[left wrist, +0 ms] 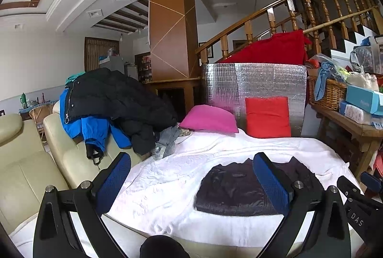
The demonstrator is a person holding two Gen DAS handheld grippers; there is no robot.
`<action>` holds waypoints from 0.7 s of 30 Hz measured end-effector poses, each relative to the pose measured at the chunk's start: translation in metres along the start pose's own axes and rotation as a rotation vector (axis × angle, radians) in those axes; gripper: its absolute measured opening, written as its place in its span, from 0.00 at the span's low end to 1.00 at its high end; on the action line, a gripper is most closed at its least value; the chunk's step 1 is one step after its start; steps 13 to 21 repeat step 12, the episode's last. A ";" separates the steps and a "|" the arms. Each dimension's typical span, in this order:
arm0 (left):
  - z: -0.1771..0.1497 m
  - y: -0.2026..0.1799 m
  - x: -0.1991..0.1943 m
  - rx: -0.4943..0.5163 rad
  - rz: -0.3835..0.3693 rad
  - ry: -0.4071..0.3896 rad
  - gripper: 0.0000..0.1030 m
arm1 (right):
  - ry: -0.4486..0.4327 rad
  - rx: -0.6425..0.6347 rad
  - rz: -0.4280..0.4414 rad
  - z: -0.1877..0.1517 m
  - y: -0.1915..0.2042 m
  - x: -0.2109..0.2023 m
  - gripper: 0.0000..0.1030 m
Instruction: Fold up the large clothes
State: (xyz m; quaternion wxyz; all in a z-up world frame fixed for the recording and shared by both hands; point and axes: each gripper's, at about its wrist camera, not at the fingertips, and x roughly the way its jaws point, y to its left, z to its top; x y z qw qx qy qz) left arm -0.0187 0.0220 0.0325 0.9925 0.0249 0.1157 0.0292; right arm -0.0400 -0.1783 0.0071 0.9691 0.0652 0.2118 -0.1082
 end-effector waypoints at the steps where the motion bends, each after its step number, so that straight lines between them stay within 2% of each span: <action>1: 0.000 0.000 0.002 0.001 -0.002 0.002 0.98 | 0.002 -0.001 0.000 0.000 0.000 0.001 0.66; 10: -0.005 -0.004 0.017 0.000 -0.012 0.021 0.98 | 0.018 -0.006 -0.006 -0.001 0.001 0.017 0.66; 12: -0.007 -0.007 0.031 -0.005 -0.014 0.045 0.98 | 0.011 -0.001 -0.016 0.002 -0.004 0.024 0.66; 21: -0.007 -0.007 0.031 -0.005 -0.014 0.045 0.98 | 0.011 -0.001 -0.016 0.002 -0.004 0.024 0.66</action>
